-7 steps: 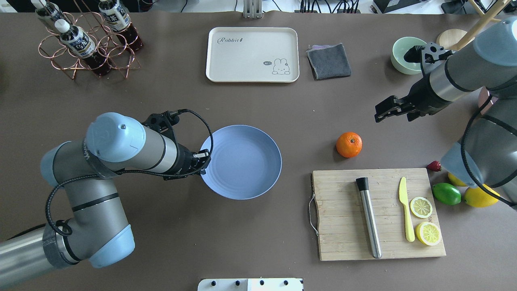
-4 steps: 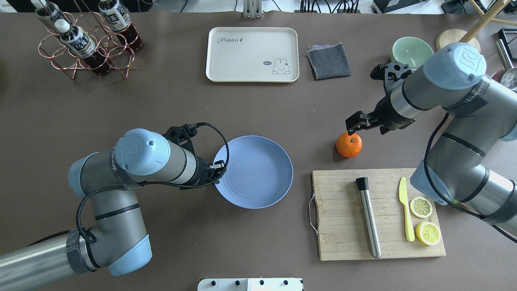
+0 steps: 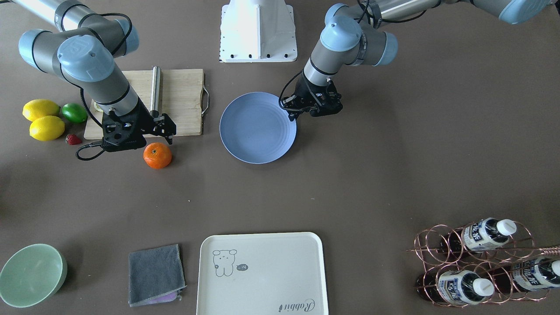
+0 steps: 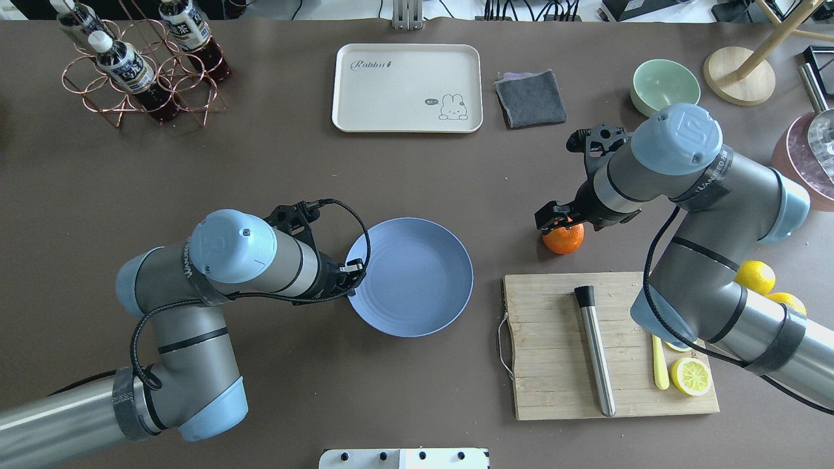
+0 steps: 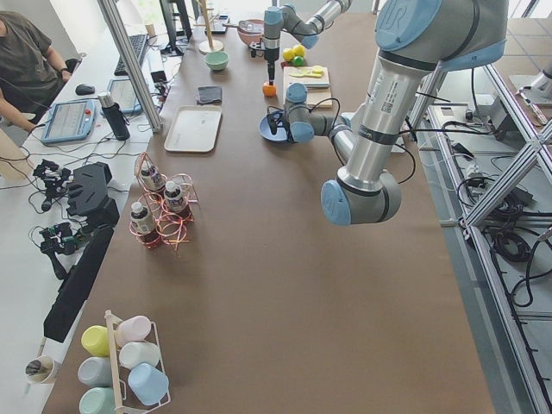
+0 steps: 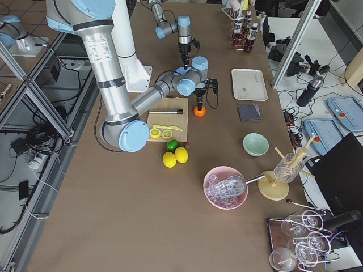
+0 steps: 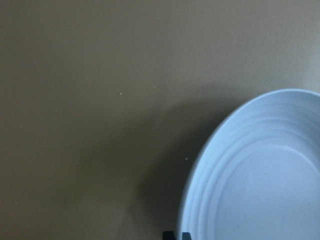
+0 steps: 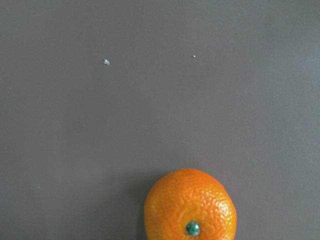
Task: Pick orange to plate
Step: 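Lower the right gripper over the orange and close on it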
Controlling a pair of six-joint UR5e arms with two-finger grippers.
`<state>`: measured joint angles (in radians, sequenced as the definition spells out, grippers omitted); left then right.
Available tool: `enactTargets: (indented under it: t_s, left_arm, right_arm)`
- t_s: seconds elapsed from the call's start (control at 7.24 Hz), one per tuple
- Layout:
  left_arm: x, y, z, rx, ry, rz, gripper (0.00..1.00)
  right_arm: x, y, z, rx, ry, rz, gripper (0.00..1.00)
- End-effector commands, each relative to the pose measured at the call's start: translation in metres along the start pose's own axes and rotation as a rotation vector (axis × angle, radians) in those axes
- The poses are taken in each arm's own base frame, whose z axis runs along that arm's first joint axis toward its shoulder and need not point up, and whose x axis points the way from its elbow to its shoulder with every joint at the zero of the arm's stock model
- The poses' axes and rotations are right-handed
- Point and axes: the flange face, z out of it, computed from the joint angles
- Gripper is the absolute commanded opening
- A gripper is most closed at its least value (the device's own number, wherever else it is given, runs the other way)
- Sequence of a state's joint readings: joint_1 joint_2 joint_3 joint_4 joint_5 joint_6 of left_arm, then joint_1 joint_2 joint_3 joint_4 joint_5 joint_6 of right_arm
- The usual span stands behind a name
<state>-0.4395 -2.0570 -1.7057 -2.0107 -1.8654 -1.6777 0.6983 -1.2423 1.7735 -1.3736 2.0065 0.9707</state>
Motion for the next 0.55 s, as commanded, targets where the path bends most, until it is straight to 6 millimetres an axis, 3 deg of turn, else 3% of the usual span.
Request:
enactTargets:
  t_s: [0.0, 0.14, 0.28, 0.41]
  left_arm:
    - [0.000, -0.001, 0.000, 0.001, -0.001, -0.004, 0.00]
    - [0.000, 0.000, 0.000, 0.001, 0.001, -0.004, 0.19]
    - [-0.001, -0.001, 0.001, 0.002, -0.002, -0.002, 0.74]
    - [-0.001, -0.001, 0.001, 0.002, -0.002, -0.002, 0.85]
  right_arm:
    - [0.002, 0.001, 0.017, -0.006, 0.033, -0.011, 1.00]
    - [0.003, -0.002, 0.021, -0.001, 0.044, -0.029, 1.00]
    - [-0.001, -0.007, 0.027, -0.003, 0.052, -0.038, 1.00]
    - [-0.006, -0.013, 0.031, -0.004, 0.053, -0.065, 1.00]
